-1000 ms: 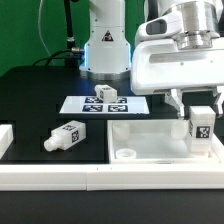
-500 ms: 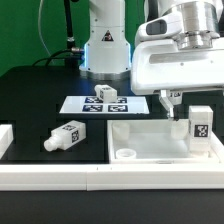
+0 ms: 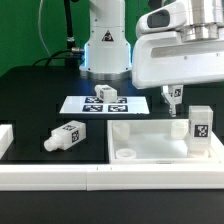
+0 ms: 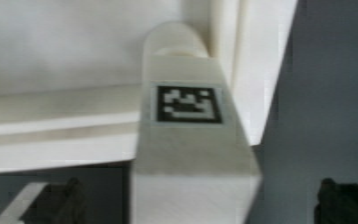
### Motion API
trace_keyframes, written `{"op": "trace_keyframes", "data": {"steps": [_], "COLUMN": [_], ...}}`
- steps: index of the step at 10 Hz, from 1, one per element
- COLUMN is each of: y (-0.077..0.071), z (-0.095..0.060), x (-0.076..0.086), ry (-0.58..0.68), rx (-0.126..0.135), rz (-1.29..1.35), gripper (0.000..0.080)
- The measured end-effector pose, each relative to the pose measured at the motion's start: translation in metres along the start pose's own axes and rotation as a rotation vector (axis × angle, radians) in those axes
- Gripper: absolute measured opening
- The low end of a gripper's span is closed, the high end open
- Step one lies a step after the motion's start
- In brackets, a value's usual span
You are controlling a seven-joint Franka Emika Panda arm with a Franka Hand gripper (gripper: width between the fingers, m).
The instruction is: Assemble one leg
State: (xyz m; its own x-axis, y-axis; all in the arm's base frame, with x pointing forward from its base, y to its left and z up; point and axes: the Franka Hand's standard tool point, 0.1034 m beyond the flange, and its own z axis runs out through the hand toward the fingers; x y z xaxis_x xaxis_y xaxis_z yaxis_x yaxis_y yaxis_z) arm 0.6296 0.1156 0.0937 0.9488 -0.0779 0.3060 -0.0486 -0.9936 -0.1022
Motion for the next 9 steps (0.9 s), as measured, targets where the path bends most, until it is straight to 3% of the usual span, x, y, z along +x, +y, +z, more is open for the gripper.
{"op": "trace_keyframes", "data": {"steps": [2, 3, 5, 7, 8, 9], "y": [-0.006, 0.002, 0.011, 0.010, 0.010, 0.010], "z": [0.007, 0.012, 0.019, 0.019, 0.019, 0.019], "x": [-0.001, -0.005, -0.006, -0.006, -0.006, -0.006], "ry": [-0.115, -0.175, -0.155, -0.155, -0.155, -0.155], "rx": [0.005, -0.001, -0.011, -0.009, -0.009, -0.010], "rz": [0.020, 0.018, 0.025, 0.024, 0.024, 0.024], "gripper": [0.0649, 0.0649, 0.0649, 0.0391, 0.0391, 0.0281]}}
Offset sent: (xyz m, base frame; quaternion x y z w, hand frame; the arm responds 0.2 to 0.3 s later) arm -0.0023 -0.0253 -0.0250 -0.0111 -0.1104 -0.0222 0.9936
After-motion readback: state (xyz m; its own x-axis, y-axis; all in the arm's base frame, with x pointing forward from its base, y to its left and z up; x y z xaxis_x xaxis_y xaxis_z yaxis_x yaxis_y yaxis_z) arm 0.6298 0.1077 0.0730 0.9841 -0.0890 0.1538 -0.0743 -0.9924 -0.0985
